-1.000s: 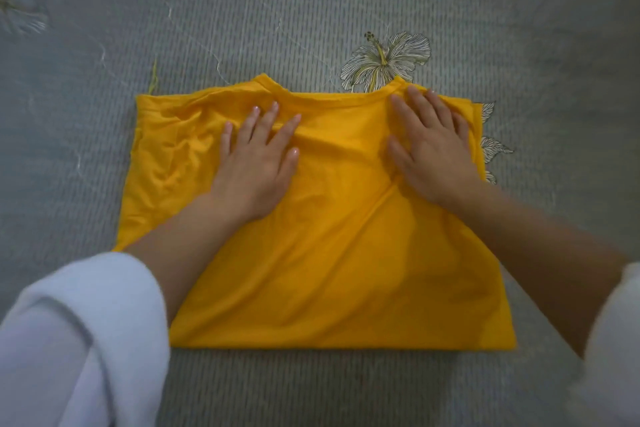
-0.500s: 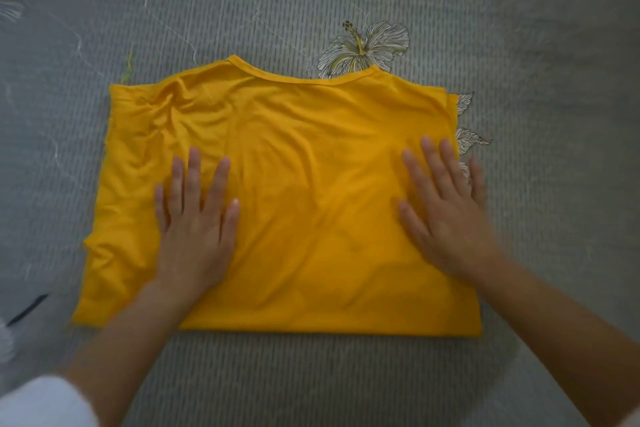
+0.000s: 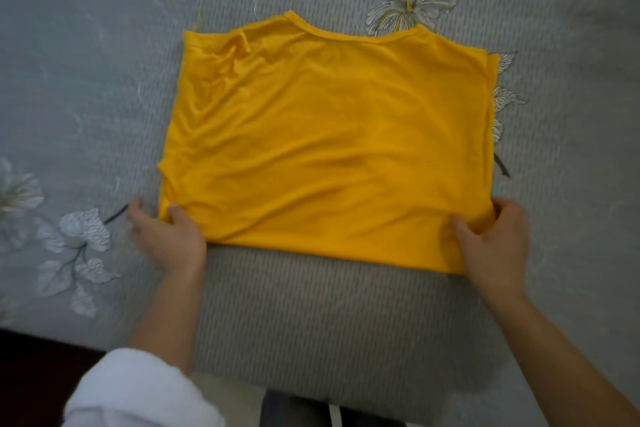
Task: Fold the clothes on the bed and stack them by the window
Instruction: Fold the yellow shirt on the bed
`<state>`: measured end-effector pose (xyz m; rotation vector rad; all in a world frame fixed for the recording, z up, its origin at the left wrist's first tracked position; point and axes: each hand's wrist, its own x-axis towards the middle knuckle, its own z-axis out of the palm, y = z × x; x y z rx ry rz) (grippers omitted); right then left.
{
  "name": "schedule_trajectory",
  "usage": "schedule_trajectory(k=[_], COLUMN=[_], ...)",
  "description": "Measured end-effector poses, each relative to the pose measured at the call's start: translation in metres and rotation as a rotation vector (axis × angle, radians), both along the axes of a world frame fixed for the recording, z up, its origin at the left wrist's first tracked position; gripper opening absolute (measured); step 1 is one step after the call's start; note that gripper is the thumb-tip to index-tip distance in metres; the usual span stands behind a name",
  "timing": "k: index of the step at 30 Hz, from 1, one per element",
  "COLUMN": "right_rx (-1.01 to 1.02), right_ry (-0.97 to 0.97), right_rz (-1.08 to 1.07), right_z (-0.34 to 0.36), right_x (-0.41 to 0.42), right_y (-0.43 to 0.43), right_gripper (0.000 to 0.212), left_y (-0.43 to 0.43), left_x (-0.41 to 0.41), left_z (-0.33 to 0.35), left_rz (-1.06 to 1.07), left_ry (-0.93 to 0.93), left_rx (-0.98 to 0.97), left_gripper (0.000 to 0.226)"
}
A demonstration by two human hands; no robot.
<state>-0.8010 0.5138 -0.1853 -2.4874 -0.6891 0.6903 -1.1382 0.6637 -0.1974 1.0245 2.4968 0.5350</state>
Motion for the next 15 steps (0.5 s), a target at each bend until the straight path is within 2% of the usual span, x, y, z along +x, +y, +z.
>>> schedule_trajectory(k=[2,6,8,10,12,15], right_rx=[-0.024,-0.198,-0.326,-0.331,-0.232,-0.084], right_ry=[0.094,0.379,0.547,0.634,0.633,0.513], right_rz=[-0.013,0.046,0.129,0.144,0.06,-0.097], right_z=[0.004,0.016,0.024,0.029,0.032,0.03], right_x=[0.0,0.011,0.014,0.016,0.02,0.031], right_y=[-0.002,-0.015,-0.027,-0.035,-0.035,-0.02], right_gripper=[0.02,0.013,0.011,0.013,0.014,0.023], left_y=[0.001,0.002,-0.002,-0.012,-0.033,-0.087], left_x=[-0.01,-0.038,-0.045,-0.04,-0.019,0.041], left_z=[0.006,0.013,0.012,0.013,0.015,0.018], left_rz=[-0.06,0.015,0.039,0.044,-0.148,-0.669], left_ry=[-0.03,-0.035,-0.022,0.069,0.162,0.1], left_rx=[0.056,0.13,0.049,-0.059,-0.02,0.113], left_gripper=[0.041,0.03,0.037,0.049,0.055,0.054])
